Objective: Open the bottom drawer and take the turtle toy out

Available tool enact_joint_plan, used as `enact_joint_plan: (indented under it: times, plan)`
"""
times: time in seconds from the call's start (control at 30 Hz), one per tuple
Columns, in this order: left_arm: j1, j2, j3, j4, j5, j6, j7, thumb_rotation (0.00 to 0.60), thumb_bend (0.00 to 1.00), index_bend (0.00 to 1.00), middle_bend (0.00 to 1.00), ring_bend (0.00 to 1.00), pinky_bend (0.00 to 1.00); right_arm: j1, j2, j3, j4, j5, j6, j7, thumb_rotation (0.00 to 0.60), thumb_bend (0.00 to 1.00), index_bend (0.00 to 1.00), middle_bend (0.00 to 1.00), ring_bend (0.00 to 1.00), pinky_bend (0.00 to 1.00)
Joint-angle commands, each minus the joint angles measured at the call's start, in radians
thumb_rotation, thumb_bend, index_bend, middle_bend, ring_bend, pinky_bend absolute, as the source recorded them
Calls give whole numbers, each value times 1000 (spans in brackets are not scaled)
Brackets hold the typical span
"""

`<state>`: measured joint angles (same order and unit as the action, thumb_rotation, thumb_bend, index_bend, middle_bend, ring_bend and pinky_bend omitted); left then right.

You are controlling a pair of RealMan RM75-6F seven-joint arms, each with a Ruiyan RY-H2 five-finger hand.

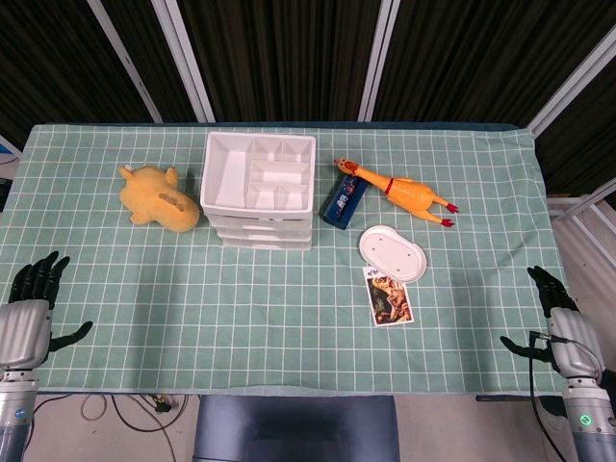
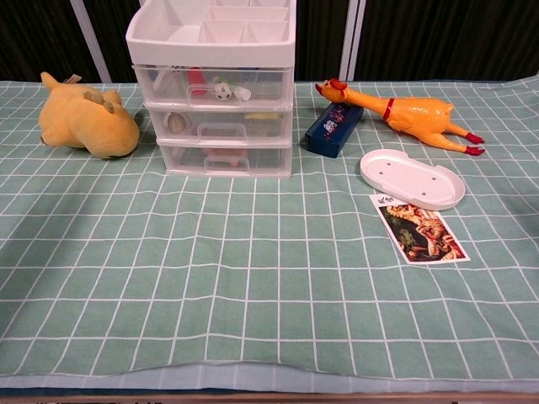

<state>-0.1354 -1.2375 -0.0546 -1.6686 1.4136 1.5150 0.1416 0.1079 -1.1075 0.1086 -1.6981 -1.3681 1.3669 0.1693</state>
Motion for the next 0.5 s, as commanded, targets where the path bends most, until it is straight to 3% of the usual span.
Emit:
enact_joint_plan:
  times: [0.03, 0.37, 0.5]
  plan:
    - [0, 0, -3, -1, -5, -6, 0, 600, 111, 0, 0, 0, 29, 0, 1, 0, -1, 1, -1, 0, 600, 126, 0, 0, 0, 185]
    - [-18, 1, -18, -26, -23, -46, 5, 600, 119, 0, 0, 0, 36, 1, 1, 0, -5, 2, -2, -5, 600, 127, 0, 0, 0, 185]
    - [-47, -1, -44, -69, -59, -90, 17, 600, 185, 0, 32, 39, 180, 0, 1, 1, -2, 11, -7, -3, 600, 126, 0, 0, 0, 185]
